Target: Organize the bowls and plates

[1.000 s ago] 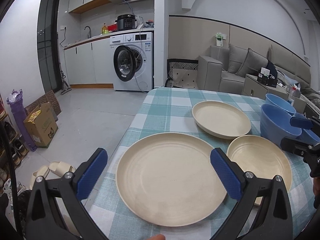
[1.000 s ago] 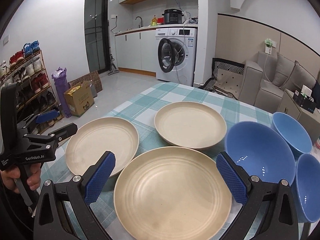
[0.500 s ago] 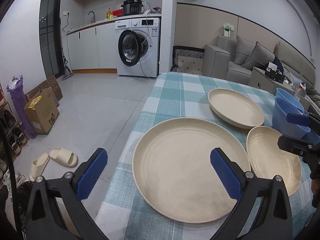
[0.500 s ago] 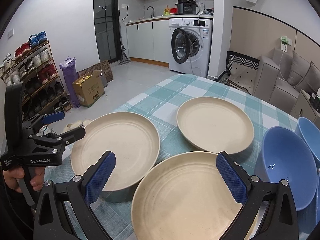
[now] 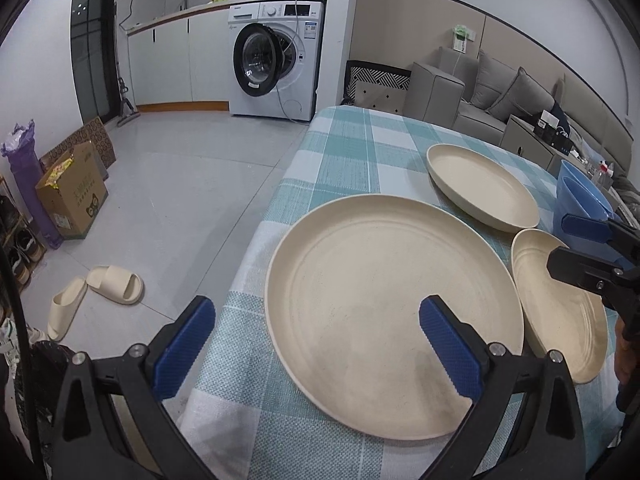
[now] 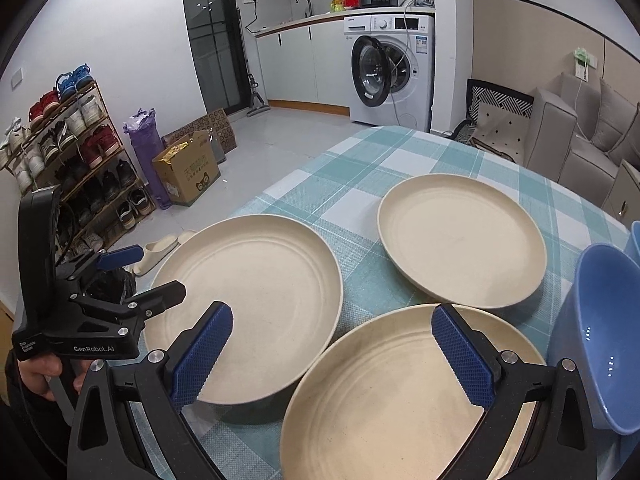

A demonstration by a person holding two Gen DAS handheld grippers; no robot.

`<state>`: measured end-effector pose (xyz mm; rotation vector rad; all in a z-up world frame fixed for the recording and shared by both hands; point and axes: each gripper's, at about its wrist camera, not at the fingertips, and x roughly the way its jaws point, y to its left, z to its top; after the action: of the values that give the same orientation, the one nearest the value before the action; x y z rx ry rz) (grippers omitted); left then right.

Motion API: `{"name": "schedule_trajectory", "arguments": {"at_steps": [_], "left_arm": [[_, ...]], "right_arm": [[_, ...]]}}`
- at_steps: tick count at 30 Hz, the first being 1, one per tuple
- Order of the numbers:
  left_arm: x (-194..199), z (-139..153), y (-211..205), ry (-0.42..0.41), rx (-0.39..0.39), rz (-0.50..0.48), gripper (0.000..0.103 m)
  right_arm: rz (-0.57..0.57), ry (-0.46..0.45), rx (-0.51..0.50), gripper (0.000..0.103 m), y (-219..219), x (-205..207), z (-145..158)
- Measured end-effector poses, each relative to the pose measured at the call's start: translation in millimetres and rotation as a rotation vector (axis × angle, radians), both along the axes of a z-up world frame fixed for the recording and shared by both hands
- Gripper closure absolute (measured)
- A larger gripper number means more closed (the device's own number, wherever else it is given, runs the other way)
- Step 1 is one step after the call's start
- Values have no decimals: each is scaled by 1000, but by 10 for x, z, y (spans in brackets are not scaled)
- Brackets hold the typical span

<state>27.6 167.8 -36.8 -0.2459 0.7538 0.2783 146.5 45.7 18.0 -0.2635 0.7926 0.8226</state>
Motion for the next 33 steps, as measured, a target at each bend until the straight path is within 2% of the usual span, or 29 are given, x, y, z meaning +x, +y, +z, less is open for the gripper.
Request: {"name": "schedule_trajectory", "arguments": {"at_steps": [7, 10, 12, 19, 22, 33], "left_arm": [[10, -70, 24, 25, -23, -7, 9], [8, -83, 48, 29, -25, 3, 10], [-2, -85, 66, 25, -30, 8, 11], [-24, -113, 113, 23, -54, 11, 19], [-5, -148, 99, 45, -72, -14, 25], [9, -183, 81, 82, -74, -30, 25]], "right_arm": [[24, 32, -20, 10, 147, 54, -80], [36, 41, -41, 21, 214, 81, -125], [41, 50, -45, 21, 247, 102, -157], [53, 83, -75, 38, 308, 113, -240], [72, 95, -80, 39, 349, 107, -278], [59, 138, -102, 39, 448, 172, -372]]}}
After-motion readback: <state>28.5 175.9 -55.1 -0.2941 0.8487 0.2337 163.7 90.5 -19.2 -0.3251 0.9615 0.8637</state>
